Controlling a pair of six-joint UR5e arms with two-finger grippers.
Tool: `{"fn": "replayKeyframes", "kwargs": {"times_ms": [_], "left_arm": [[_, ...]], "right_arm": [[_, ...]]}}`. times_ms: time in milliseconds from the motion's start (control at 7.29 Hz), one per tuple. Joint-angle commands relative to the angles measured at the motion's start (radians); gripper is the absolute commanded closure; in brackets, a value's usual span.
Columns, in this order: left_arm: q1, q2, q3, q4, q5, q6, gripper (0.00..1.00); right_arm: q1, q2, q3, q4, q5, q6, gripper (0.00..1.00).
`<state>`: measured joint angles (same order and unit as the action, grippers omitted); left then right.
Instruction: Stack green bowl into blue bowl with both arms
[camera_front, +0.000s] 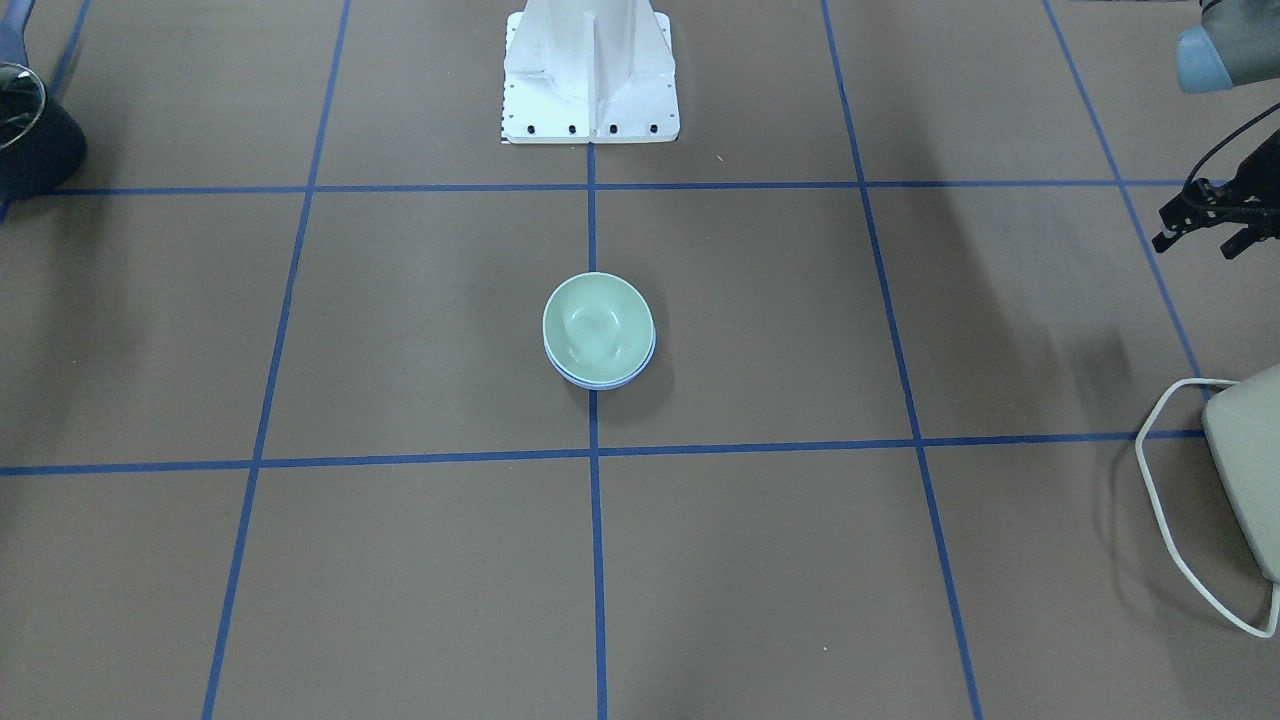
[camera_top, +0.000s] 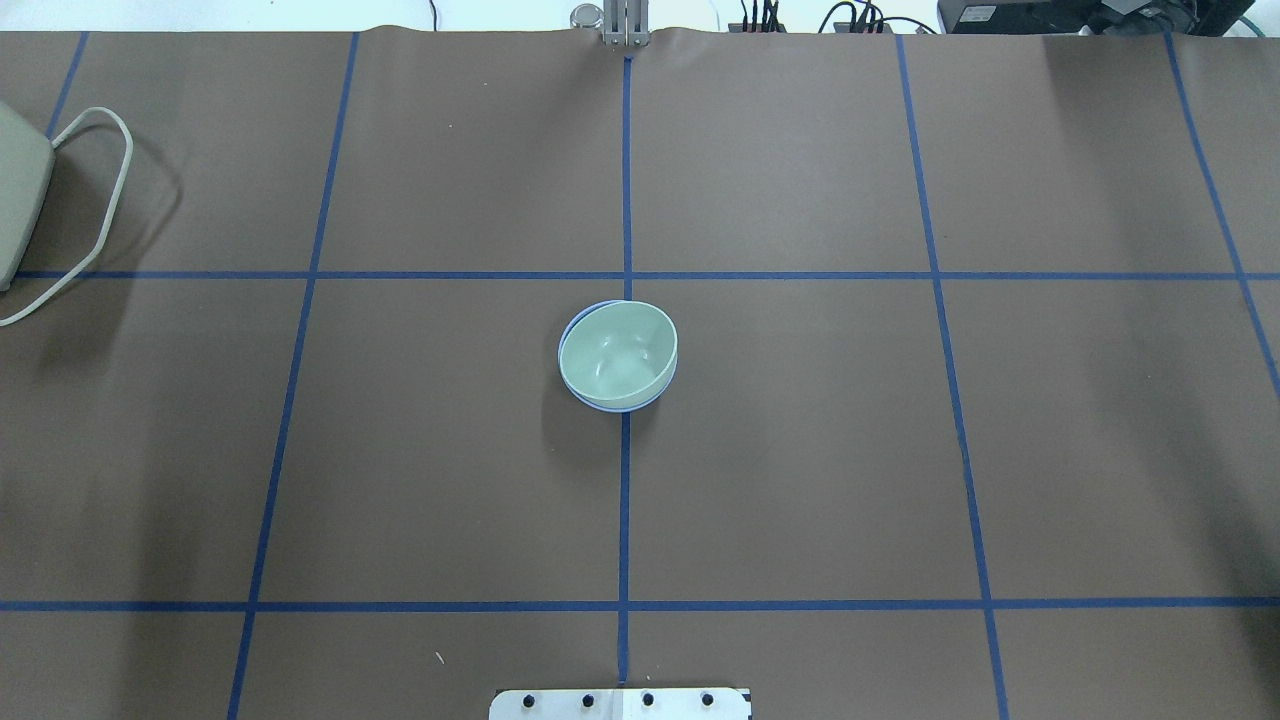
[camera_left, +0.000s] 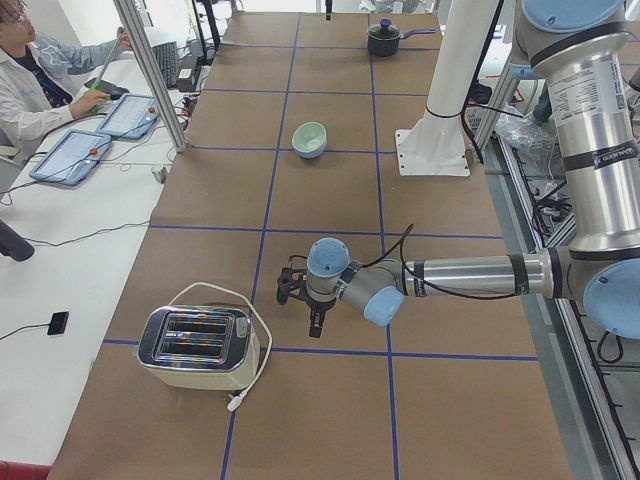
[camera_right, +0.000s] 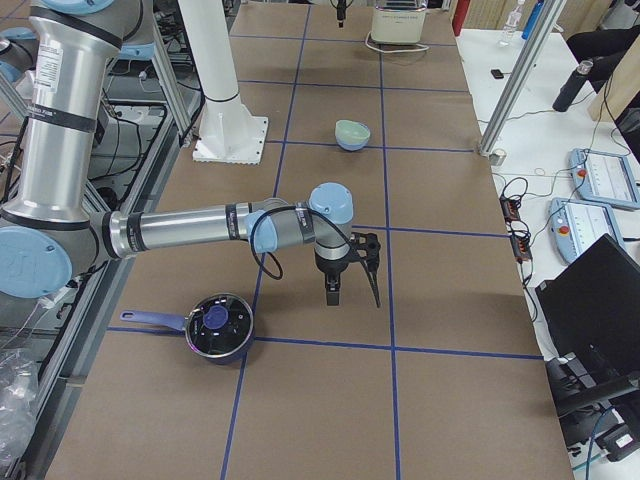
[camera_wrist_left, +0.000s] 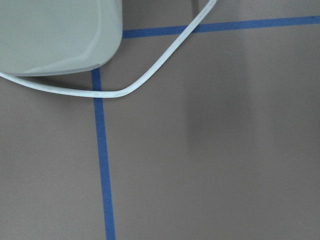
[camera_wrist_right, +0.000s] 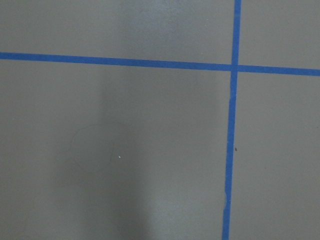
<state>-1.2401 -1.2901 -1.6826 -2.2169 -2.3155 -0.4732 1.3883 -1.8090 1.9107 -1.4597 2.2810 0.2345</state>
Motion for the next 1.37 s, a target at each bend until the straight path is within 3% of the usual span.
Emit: {"fn": "replayKeyframes", "kwargs": {"times_ms": [0,275,412,686,961,1235], "left_arm": [[-0.059,0.023,0.015,0.003,-0.08,0.002,0.01],[-0.078,0.023,0.014,0.049,-0.094,0.007,0.01],[-0.088,0.017,0.005,0.14,-0.087,0.065,0.01],[-0.148,-0.072,-0.06,0.399,-0.07,0.168,0.01],[-0.261,-0.08,-0.162,0.653,0.007,0.386,0.01],[-0.308,-0.074,-0.14,0.692,-0.008,0.495,0.01]], "right_arm": [[0.035,-0.035,-0.004,-0.002,0.005,-0.017,0.0],[0.038,-0.039,-0.005,-0.002,0.006,-0.017,0.0],[0.038,-0.039,-0.005,-0.002,0.006,-0.017,0.0],[0.038,-0.039,-0.004,-0.001,0.025,-0.017,0.0],[0.038,-0.041,-0.002,-0.001,0.035,-0.017,0.0],[0.04,-0.049,0.001,0.004,0.046,-0.017,0.0]]}}
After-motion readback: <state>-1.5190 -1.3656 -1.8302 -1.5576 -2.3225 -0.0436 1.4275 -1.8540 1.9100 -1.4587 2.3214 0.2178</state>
